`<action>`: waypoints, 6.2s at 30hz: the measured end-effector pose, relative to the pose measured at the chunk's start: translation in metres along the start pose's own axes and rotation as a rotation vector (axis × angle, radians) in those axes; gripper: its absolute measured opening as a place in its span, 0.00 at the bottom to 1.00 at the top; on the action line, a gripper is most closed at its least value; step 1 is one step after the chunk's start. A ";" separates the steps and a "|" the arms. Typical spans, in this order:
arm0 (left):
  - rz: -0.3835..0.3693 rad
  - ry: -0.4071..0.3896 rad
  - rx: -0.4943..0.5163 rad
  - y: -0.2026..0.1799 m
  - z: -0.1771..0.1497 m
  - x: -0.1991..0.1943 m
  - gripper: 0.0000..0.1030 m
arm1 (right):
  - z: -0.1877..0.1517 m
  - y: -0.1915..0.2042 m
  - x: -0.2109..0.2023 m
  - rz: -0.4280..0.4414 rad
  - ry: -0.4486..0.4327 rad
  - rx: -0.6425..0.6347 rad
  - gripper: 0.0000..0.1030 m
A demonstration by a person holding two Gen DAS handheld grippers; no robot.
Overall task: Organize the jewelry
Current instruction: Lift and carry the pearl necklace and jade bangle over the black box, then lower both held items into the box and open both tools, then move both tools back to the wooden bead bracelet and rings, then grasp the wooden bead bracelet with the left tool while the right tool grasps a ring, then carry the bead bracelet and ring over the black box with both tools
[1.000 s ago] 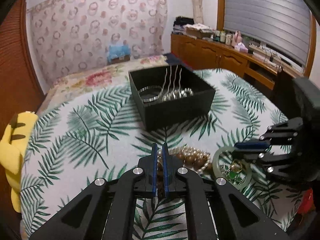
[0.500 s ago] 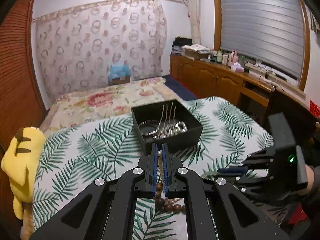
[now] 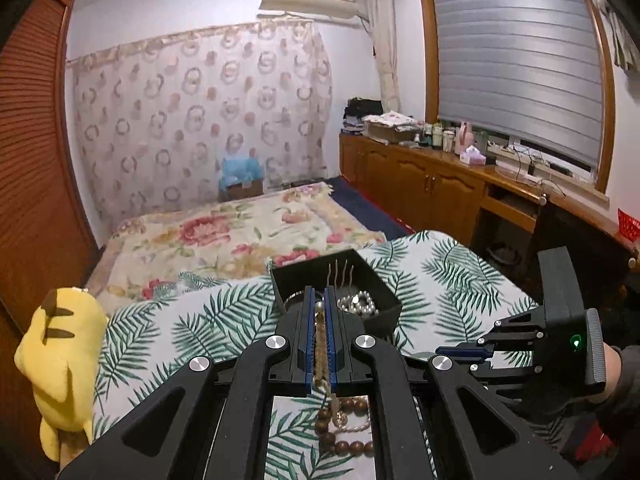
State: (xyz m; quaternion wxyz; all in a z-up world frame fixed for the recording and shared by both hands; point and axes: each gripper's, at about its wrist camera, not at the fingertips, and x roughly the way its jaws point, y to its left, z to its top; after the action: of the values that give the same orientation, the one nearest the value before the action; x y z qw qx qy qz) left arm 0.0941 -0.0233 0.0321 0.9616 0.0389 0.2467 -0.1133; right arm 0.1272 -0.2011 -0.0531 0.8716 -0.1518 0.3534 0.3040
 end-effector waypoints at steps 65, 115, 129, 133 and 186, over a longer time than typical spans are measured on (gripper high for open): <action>-0.063 0.156 -0.039 0.029 0.045 0.117 0.04 | 0.094 -0.049 0.080 0.039 0.019 -0.011 0.08; -0.122 0.392 -0.042 0.013 -0.096 0.088 0.50 | -0.017 0.015 0.021 0.133 0.154 0.029 0.10; -0.119 0.401 -0.036 0.011 -0.096 0.084 0.50 | -0.023 0.025 0.029 0.109 0.200 -0.024 0.07; -0.122 0.404 -0.039 0.010 -0.098 0.082 0.50 | -0.023 0.022 0.029 0.100 0.195 -0.026 0.02; -0.163 0.219 -0.075 0.004 -0.050 0.045 0.12 | -0.009 0.020 0.024 0.074 0.138 -0.004 0.10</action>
State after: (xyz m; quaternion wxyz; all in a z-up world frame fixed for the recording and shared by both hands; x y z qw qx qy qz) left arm 0.1104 -0.0219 -0.0333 0.9173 -0.0050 0.3567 -0.1769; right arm 0.1235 -0.1801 -0.0781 0.8332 -0.1607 0.4173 0.3254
